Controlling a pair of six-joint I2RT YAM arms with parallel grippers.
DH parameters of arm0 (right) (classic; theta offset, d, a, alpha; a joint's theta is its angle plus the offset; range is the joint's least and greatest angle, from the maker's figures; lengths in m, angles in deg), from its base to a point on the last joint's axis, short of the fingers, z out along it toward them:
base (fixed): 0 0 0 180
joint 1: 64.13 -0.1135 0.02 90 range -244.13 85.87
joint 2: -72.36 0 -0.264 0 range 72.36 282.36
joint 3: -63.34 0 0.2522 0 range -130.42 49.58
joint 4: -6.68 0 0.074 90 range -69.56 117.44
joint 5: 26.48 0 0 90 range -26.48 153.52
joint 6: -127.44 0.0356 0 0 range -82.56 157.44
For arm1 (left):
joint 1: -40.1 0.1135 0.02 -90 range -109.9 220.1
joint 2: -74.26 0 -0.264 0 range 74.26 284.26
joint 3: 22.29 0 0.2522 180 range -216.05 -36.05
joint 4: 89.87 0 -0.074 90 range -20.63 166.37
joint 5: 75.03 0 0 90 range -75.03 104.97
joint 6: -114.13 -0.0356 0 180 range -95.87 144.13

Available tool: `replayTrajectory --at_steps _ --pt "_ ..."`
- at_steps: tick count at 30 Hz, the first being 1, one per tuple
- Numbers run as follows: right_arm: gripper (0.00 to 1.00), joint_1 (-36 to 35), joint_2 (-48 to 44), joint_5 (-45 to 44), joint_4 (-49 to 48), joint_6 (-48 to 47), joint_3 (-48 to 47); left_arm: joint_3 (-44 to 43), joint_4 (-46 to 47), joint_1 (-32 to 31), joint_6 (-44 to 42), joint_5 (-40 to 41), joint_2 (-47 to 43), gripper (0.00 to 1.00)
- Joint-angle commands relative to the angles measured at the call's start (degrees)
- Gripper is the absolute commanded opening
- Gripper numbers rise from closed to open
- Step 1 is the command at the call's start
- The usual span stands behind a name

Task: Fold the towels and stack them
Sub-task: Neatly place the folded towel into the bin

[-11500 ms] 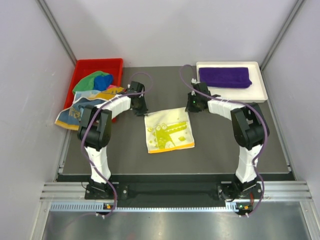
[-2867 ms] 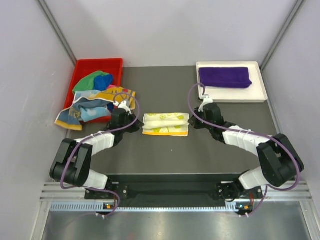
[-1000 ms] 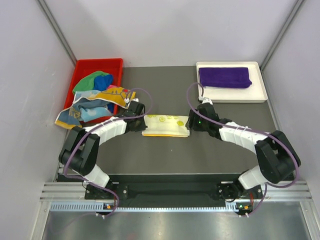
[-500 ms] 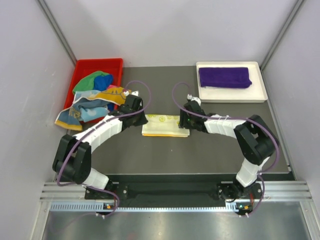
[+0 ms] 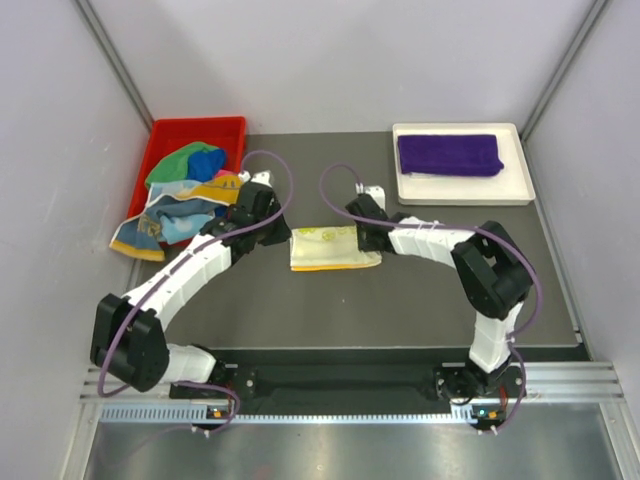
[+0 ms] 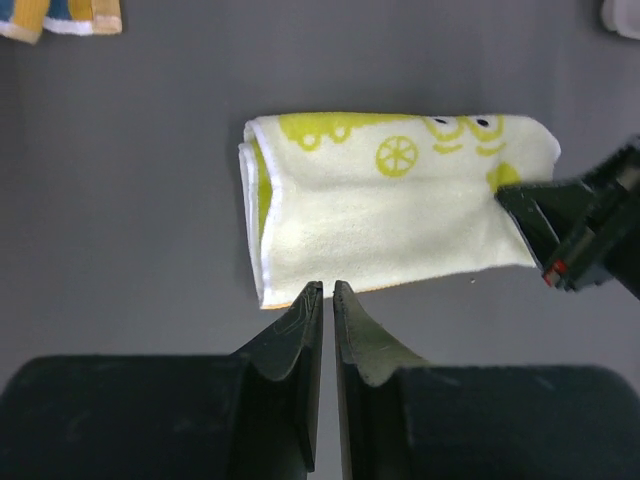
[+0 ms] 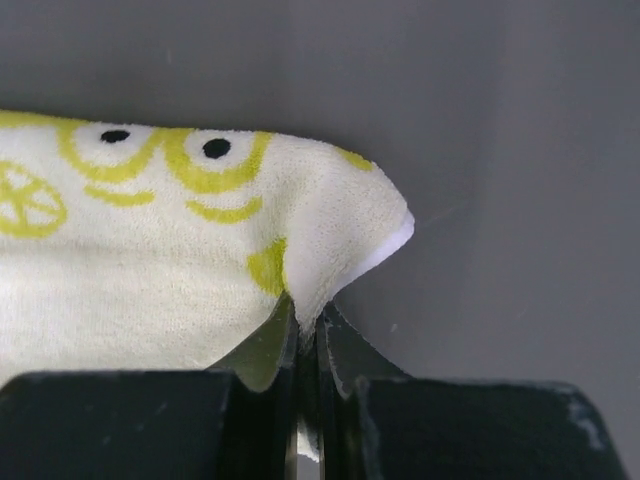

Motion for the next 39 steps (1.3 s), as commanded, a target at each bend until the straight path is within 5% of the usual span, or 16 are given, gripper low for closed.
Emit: replayTrajectory --at_steps 1,17,25,39 --pt "0.00 -0.29 3.63 -10.55 7.64 -9.48 -11.59 -3.34 -1.64 -0.11 -1.71 0.11 -3.85 0.14" --pt "0.00 12.98 38.08 -28.83 12.66 -50.09 -70.39 -5.81 -7.45 0.07 -5.83 -0.85 -7.20 0.13" --pt "0.00 14.13 38.54 -34.73 -0.43 -66.27 -72.53 -7.83 -7.10 0.07 -7.07 -1.82 -5.01 0.13" --pt "0.00 15.27 33.53 -34.74 -0.80 -68.13 -73.23 -8.00 -4.37 0.07 -6.63 -5.86 -2.72 0.14"
